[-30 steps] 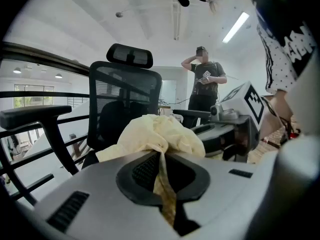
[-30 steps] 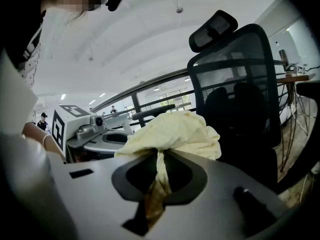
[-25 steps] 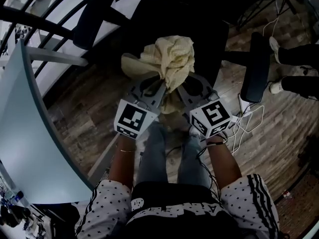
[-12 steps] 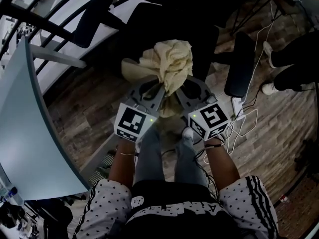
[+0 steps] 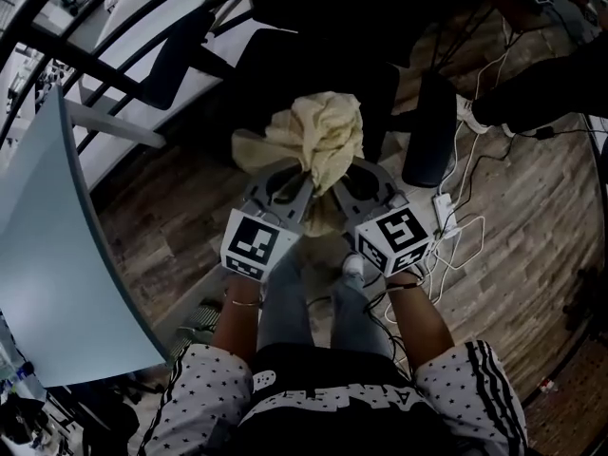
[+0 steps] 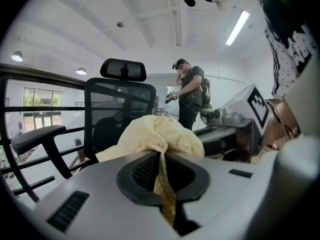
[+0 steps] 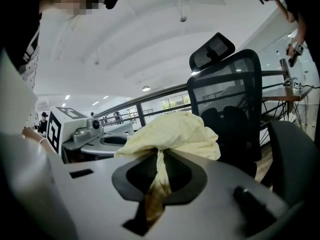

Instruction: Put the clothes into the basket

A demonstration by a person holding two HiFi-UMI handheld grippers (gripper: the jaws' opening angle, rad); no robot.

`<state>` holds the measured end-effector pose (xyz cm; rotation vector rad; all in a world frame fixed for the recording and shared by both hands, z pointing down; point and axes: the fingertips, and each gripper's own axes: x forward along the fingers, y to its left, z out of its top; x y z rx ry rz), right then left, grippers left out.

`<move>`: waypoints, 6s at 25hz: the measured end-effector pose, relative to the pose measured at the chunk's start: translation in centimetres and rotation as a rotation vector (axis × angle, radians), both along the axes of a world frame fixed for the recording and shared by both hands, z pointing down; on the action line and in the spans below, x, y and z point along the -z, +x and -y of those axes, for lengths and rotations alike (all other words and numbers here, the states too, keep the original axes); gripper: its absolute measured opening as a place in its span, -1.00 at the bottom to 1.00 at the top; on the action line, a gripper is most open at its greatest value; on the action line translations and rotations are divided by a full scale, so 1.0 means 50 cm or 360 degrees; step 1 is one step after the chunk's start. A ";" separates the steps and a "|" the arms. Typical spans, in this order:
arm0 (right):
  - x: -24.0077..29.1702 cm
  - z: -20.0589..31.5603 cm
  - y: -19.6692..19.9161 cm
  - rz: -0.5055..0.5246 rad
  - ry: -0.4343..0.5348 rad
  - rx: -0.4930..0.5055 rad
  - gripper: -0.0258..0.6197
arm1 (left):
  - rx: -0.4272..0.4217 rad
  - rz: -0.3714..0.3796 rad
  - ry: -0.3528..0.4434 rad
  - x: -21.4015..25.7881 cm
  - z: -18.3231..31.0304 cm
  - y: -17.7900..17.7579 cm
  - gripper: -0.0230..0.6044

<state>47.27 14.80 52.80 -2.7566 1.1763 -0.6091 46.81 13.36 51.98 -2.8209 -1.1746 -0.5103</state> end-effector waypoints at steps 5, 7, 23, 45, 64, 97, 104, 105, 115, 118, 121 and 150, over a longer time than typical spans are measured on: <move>0.033 -0.016 -0.009 -0.0023 -0.0010 0.0000 -0.78 | -0.0007 -0.0018 0.0011 0.032 -0.016 -0.010 -0.85; 0.049 -0.020 -0.010 -0.0033 -0.0006 -0.0003 -0.78 | -0.0015 -0.0026 0.0024 0.047 -0.020 -0.011 -0.85; 0.175 -0.046 -0.003 -0.0106 0.0052 -0.0021 -0.78 | 0.0005 -0.0122 0.0045 0.174 -0.046 -0.005 -0.85; 0.314 -0.067 -0.050 -0.0240 0.0110 0.0087 -0.78 | 0.0112 -0.0224 0.0044 0.306 -0.065 -0.056 -0.85; 0.399 -0.101 -0.099 -0.0335 0.0171 0.0168 -0.78 | 0.0202 -0.0325 0.0073 0.384 -0.097 -0.107 -0.85; 0.477 -0.036 -0.208 -0.0396 0.0222 0.0513 -0.78 | 0.0537 -0.0424 0.0080 0.474 -0.039 -0.224 -0.85; 0.481 0.091 -0.272 -0.0387 0.0247 0.0632 -0.78 | 0.0657 -0.0425 0.0092 0.479 0.086 -0.289 -0.85; 0.482 0.110 -0.283 -0.0383 0.0254 0.0652 -0.78 | 0.0679 -0.0423 0.0092 0.480 0.105 -0.300 -0.85; 0.489 0.254 -0.367 -0.0354 0.0298 0.0855 -0.78 | 0.0889 -0.0411 0.0121 0.488 0.246 -0.388 -0.85; 0.489 0.283 -0.390 -0.0349 0.0307 0.0911 -0.78 | 0.0947 -0.0413 0.0131 0.489 0.273 -0.412 -0.85; 0.489 0.309 -0.413 -0.0348 0.0315 0.0979 -0.78 | 0.1011 -0.0411 0.0137 0.488 0.298 -0.435 -0.85; 0.511 0.509 -0.632 -0.0327 0.0336 0.1312 -0.78 | 0.1358 -0.0430 0.0136 0.510 0.491 -0.658 -0.85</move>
